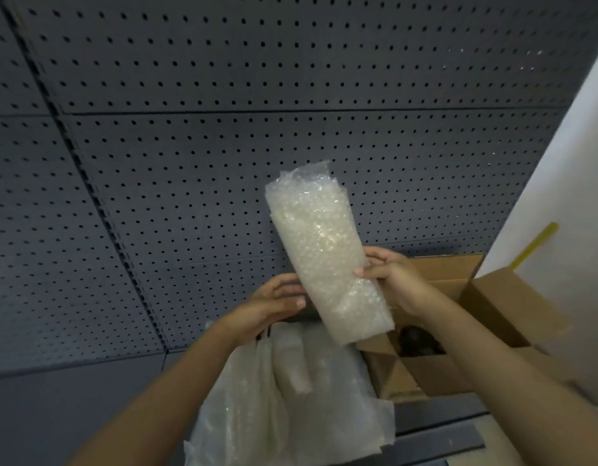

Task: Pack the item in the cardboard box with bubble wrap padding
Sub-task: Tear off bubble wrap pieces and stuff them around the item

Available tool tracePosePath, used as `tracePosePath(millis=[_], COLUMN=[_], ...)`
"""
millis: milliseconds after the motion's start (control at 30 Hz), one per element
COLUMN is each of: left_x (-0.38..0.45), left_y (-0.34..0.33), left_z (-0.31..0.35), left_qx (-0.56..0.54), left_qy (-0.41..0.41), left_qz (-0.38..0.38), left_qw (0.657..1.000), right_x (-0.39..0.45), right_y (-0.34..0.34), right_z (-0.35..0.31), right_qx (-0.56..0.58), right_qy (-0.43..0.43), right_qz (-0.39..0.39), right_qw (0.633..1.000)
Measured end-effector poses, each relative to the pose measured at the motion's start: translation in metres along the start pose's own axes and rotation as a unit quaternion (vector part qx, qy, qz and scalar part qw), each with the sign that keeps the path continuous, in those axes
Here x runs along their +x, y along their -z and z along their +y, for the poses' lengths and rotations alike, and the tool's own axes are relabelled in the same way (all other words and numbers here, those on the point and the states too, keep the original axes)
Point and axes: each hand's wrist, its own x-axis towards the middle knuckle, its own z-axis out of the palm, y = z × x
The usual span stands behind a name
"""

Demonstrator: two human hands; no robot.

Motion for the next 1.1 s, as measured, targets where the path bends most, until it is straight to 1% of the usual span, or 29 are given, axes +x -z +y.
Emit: tracePosePath(millis=[67,133,200,267,367,433,500,567,633,667,700,733,767,800,833,867,900,967,1067,1100], left_x=[0.012,0.026,0.039,0.052,0.071,0.084,0.095,0.106,0.116,0.121,0.127,0.133,0.14,0.145,0.152,0.157,0.164,0.177,0.19,0.192], left_y=[-0.015,-0.034,-0.059,-0.089,-0.143,-0.177,-0.206,-0.226,-0.239,-0.242,-0.243,-0.244,-0.243,-0.242,-0.24,-0.239,-0.237,-0.235,-0.234,-0.233], left_z=[0.0,0.0,-0.001,-0.003,-0.007,-0.009,-0.008,-0.006,-0.004,-0.005,-0.006,-0.007,-0.01,-0.014,-0.019,-0.022,-0.028,-0.036,-0.04,-0.042], left_qx=[0.066,0.134,0.198,0.235,0.287,0.297,0.298,0.306,0.334,0.357,0.396,0.456,0.525,0.586,0.631,0.659,0.666,0.652,0.64,0.628], left_qy=[0.012,0.026,0.042,0.06,0.086,0.078,0.047,-0.009,-0.071,-0.094,-0.109,-0.117,-0.114,-0.099,-0.076,-0.05,-0.024,0.019,0.032,0.038], left_qz=[0.012,0.0,-0.042,-0.096,-0.147,-0.163,-0.144,-0.097,-0.045,-0.023,-0.007,0.001,-0.002,-0.013,-0.03,-0.049,-0.066,-0.085,-0.113,-0.122], left_qw=[0.998,0.991,0.978,0.965,0.942,0.938,0.943,0.947,0.939,0.929,0.912,0.882,0.843,0.804,0.771,0.749,0.742,0.753,0.76,0.768], right_x=[-0.003,-0.006,-0.008,-0.011,-0.017,-0.017,-0.013,-0.007,-0.005,-0.003,-0.002,0.0,0.002,0.006,0.011,0.017,0.02,0.028,0.039,0.043], right_y=[0.037,0.077,0.119,0.161,0.214,0.24,0.256,0.261,0.259,0.257,0.255,0.253,0.251,0.25,0.248,0.247,0.246,0.249,0.253,0.254], right_z=[-0.001,0.003,0.011,0.018,0.029,0.037,0.047,0.051,0.048,0.045,0.045,0.045,0.045,0.049,0.054,0.06,0.064,0.068,0.071,0.073], right_qx=[-0.017,-0.055,-0.096,-0.154,-0.28,-0.355,-0.436,-0.464,-0.495,-0.51,-0.519,-0.526,-0.53,-0.53,-0.523,-0.517,-0.511,-0.504,-0.492,-0.487], right_qy=[-0.003,-0.014,-0.035,-0.049,-0.042,-0.031,-0.02,-0.017,0.001,0.012,0.015,0.017,0.013,0.006,0.001,-0.003,-0.008,-0.022,-0.052,-0.067], right_qz=[0.023,0.036,0.046,0.053,0.04,0.027,-0.009,-0.05,-0.087,-0.102,-0.118,-0.132,-0.145,-0.159,-0.171,-0.179,-0.187,-0.206,-0.248,-0.269], right_qw=[1.0,0.998,0.994,0.986,0.958,0.934,0.9,0.884,0.864,0.854,0.846,0.84,0.835,0.833,0.835,0.837,0.839,0.838,0.833,0.828])
